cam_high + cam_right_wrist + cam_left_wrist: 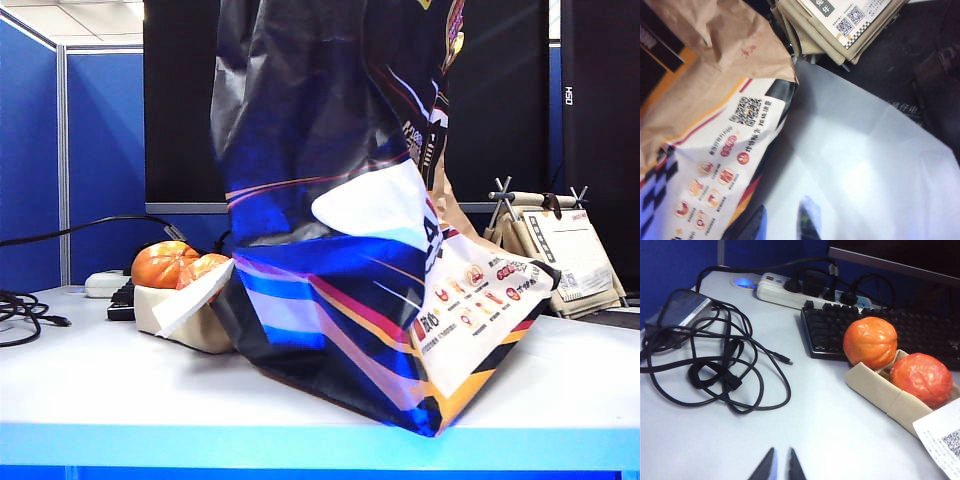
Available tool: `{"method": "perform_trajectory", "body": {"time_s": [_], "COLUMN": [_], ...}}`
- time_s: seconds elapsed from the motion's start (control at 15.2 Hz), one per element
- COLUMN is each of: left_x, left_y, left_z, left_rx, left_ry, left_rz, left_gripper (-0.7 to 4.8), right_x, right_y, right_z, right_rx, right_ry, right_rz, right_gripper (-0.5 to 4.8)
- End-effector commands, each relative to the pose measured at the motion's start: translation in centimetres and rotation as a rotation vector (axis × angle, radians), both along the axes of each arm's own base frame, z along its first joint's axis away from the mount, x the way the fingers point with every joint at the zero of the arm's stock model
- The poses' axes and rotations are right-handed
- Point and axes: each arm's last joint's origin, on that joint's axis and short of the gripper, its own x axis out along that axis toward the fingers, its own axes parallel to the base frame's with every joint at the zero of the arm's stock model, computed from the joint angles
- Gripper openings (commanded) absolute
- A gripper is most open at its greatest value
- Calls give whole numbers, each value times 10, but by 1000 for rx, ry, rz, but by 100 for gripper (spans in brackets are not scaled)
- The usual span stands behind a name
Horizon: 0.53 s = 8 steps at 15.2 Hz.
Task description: Open the paper bag and put two oranges into the paper bag.
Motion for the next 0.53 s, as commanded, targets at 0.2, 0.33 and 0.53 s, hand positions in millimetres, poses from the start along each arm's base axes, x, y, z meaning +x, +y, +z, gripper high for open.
{"method": "perform_trajectory", "body": {"time_s": [0.2,0.33,0.53], "left_x": [0,0,-1], "left_y": [0,0,-9], "left_z": [-1,-1,7], "left_rx": [-94,-100,-311], "left_ry": [17,18,-7], "left_rz": [9,7,-265], "left_gripper": [36,37,287], "right_x": [0,0,0], "right_y": [1,1,8], "right_z": [-1,-1,21], "right_rx": [19,24,126], "right_ry": [2,-1,-190], "right_rz": [20,39,315], "right_gripper": [119,119,167]}}
